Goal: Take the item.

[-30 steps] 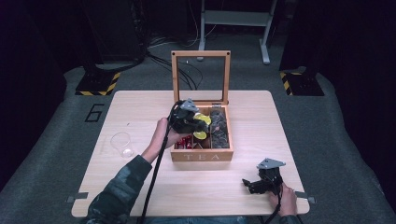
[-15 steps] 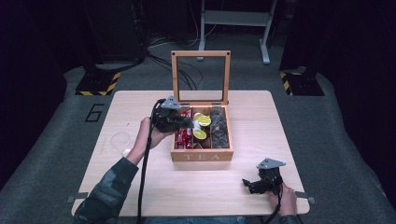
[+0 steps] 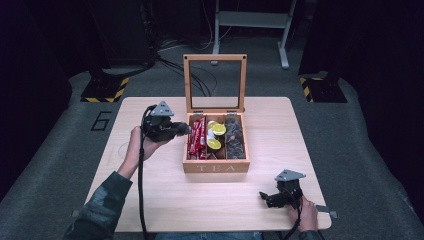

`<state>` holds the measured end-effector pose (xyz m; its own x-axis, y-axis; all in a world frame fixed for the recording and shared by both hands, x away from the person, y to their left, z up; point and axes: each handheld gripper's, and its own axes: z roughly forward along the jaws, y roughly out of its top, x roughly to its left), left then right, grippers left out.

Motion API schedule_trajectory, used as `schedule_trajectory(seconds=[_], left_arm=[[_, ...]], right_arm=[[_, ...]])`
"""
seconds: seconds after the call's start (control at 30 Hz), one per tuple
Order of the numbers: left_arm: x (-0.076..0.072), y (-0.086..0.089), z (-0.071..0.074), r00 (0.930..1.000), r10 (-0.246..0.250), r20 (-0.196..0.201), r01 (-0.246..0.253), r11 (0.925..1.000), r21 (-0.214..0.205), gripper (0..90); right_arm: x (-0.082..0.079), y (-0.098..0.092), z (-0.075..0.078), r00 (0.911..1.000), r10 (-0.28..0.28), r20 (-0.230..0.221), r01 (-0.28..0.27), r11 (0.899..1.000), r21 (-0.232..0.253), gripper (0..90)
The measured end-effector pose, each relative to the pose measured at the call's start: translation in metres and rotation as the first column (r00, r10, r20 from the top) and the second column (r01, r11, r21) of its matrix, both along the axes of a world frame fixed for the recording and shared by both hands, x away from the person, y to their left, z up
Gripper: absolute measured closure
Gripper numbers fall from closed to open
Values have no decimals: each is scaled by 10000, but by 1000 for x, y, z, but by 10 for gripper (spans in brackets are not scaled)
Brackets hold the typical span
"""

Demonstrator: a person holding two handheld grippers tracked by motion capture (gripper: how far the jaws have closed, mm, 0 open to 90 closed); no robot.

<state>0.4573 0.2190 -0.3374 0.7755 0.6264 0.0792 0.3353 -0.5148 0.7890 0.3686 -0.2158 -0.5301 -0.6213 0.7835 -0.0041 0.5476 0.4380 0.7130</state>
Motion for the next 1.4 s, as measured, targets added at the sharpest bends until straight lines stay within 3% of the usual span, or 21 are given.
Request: schedule_trajectory(seconds=[0.17, 0.4, 0.7, 0.93, 1.2, 1.4], left_arm=[[-3, 17, -1, 9993, 360, -113, -362, 9992, -190, 782], [-6, 43, -3, 9968, 786, -120, -788, 9968, -104, 782], [-10, 75, -6, 9891, 1468, -143, -1471, 9888, -235, 782], [-12, 100, -8, 9785, 2052, -194, -2056, 9784, -203, 782], [-13, 126, -19, 9614, 2720, -422, -2731, 9618, -214, 782], [-13, 139, -31, 9515, 2969, -806, -2969, 9548, 124, 782]], right_arm=[[0, 0, 0, 10000, -1, 15, 1, 10000, 4, 0], [0, 0, 0, 10000, 10, -15, -10, 10000, -9, 0], [0, 0, 0, 10000, 5, 0, -5, 10000, -5, 0], [0, 0, 0, 10000, 3, 4, -3, 10000, 0, 0], [0, 0, 0, 10000, 2, 3, -2, 10000, 0, 0], [0, 0, 0, 10000, -5, 13, 5, 10000, 5, 0]])
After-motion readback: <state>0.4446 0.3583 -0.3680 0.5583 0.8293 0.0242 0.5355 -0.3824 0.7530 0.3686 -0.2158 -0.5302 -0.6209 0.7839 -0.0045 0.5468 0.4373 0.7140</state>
